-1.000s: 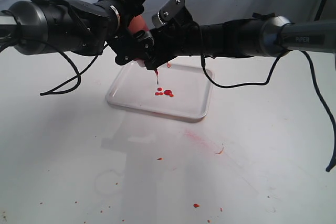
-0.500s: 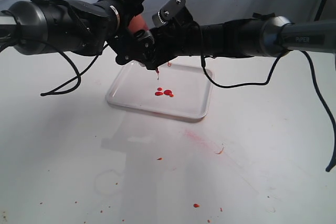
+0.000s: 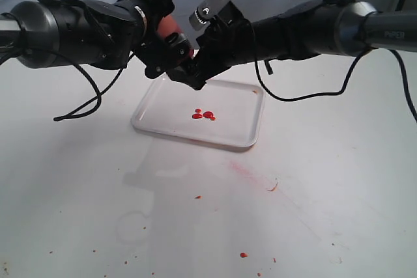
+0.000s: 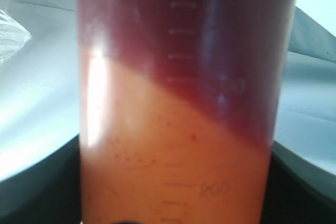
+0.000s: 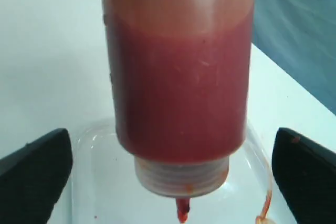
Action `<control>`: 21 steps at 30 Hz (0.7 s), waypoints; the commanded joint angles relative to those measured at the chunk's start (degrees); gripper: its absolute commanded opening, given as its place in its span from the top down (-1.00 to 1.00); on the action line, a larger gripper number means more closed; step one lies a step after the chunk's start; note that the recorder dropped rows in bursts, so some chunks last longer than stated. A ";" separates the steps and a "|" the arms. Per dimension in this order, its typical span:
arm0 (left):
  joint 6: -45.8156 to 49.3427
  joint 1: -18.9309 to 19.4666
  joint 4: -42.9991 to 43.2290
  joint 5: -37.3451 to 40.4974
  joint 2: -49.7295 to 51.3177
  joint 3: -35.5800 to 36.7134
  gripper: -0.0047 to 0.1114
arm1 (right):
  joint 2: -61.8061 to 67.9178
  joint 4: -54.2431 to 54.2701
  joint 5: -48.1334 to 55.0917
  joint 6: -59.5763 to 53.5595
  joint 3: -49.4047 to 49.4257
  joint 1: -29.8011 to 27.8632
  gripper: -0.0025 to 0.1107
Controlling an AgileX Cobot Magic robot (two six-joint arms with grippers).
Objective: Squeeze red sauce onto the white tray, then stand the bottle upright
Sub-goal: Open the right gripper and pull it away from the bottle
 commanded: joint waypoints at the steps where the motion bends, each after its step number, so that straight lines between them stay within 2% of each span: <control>1: -8.64 0.00 0.32 2.78 -0.78 -0.29 0.92 | -2.83 -13.26 2.43 12.43 0.11 -1.79 -0.59; 3: -9.50 0.00 -5.86 2.94 -0.78 -0.29 0.92 | -3.89 -15.20 6.40 15.66 0.11 -4.12 -0.50; 10: -9.37 0.80 -20.62 3.46 -0.78 -0.29 0.92 | -6.15 -6.60 26.60 15.43 0.11 -15.51 0.12; 13: -9.37 0.80 -29.67 3.36 -0.78 -0.29 0.92 | -6.15 -4.27 38.58 13.93 0.11 -20.49 0.50; 14: -9.37 0.80 -31.28 3.20 -0.78 -0.16 0.92 | -6.15 -3.95 38.58 13.43 0.11 -21.33 0.60; 15: -9.37 0.80 -32.83 3.20 -0.78 -0.02 0.92 | -6.33 -3.95 38.58 12.69 0.74 -22.17 0.81; 16: -9.37 0.80 -34.09 3.20 -0.78 0.36 0.92 | -6.51 -4.04 38.58 12.39 1.79 -22.78 0.92; 19: -9.57 1.01 -39.19 3.23 -1.57 1.96 0.92 | -6.64 -3.94 38.58 12.08 6.21 -23.40 0.96; 21: -12.84 1.38 -39.37 0.85 -3.17 3.90 0.92 | -6.64 -3.94 36.73 11.20 8.64 -23.51 0.96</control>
